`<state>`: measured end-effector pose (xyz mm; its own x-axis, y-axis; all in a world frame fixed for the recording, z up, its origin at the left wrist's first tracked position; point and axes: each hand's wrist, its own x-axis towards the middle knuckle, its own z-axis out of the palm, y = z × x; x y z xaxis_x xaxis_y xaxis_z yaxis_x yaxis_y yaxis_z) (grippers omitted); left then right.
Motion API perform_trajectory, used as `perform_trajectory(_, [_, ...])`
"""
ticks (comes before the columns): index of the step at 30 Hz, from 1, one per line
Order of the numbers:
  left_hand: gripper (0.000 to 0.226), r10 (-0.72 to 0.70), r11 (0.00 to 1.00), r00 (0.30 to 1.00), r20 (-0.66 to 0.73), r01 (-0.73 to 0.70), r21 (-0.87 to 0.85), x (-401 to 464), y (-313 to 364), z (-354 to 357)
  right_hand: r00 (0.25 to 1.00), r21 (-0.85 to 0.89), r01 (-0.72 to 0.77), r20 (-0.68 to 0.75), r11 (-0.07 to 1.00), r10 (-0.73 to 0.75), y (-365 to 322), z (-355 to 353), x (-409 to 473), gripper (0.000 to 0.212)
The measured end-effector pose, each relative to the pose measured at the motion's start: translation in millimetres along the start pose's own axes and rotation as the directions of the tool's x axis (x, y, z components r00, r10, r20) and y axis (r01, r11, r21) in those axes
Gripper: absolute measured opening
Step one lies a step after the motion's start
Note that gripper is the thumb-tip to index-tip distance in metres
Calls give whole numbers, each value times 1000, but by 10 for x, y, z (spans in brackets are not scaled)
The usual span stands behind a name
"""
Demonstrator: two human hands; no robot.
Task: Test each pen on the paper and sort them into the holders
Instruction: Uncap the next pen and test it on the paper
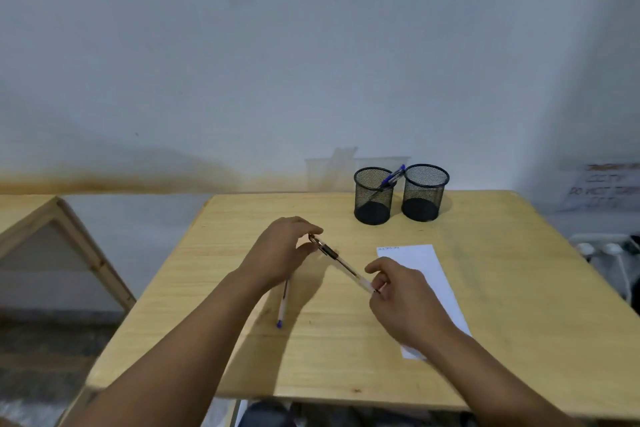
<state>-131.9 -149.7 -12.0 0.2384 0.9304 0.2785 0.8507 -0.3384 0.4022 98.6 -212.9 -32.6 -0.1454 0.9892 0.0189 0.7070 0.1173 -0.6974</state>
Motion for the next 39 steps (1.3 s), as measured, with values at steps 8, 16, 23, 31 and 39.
perform_trajectory(8, [9,92,980,993,-69,-102,-169,43,563,359,994,-196,-14,-110,980,-8,494,-725,-29,25])
perform_trajectory(16, [9,-52,915,989,-140,-9,-404,117,885,674,975,-433,131,-107,892,-195,584,-1111,161,18])
perform_trajectory(23, [17,-167,835,978,-123,74,-545,107,807,914,950,-424,271,-28,864,-312,494,-941,420,24])
perform_trajectory(31, [16,-242,790,959,-149,105,-604,119,646,997,929,-446,344,34,826,-369,497,-721,682,18])
perform_trajectory(39, [17,-237,771,963,-129,105,-628,113,656,995,907,-392,417,112,820,-407,433,-574,810,23])
